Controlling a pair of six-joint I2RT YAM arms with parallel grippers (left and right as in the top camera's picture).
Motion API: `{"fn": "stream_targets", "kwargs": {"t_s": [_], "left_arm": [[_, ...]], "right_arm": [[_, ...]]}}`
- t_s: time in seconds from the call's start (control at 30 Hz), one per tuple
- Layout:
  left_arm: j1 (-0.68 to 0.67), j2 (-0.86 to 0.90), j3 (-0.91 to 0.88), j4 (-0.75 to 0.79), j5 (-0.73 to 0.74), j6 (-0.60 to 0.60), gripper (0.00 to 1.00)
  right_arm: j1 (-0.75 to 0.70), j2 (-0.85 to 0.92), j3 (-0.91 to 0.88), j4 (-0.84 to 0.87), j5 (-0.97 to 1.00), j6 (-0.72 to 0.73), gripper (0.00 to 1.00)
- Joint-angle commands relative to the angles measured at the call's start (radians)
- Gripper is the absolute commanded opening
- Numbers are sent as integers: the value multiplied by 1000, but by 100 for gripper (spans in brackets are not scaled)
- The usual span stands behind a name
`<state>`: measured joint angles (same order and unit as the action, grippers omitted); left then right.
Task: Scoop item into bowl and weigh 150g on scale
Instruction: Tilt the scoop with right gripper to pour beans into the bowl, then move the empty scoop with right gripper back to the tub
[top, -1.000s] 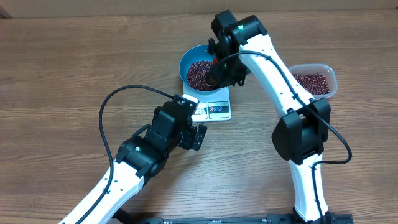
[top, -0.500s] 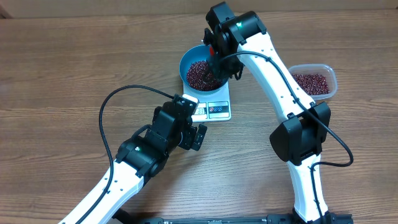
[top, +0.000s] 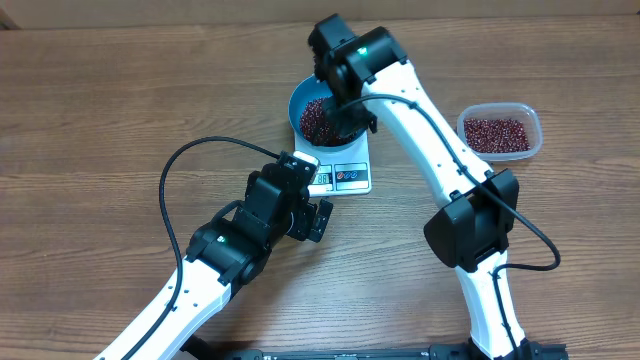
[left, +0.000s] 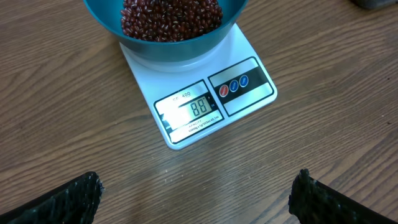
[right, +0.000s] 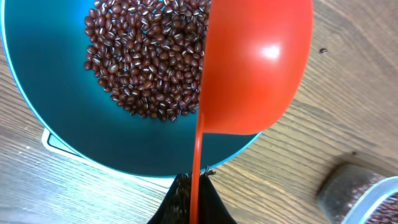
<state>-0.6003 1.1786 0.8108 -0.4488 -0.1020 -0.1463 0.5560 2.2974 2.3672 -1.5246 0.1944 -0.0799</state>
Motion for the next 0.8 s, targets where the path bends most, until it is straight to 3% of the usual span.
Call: {"fn": "stream_targets", "kwargs": {"t_s": [0.0,0.43,0.77], "left_arm": [[6,6,5,0,-12,12,99],[6,6,5,0,-12,12,100],[6,6,5,0,-12,12,100]], "right_arm": [[27,-46,31,1,111,26,4],[10,-78,31,6,91,23,4],[-193,-174,31,-21,-149,-7,4]]}}
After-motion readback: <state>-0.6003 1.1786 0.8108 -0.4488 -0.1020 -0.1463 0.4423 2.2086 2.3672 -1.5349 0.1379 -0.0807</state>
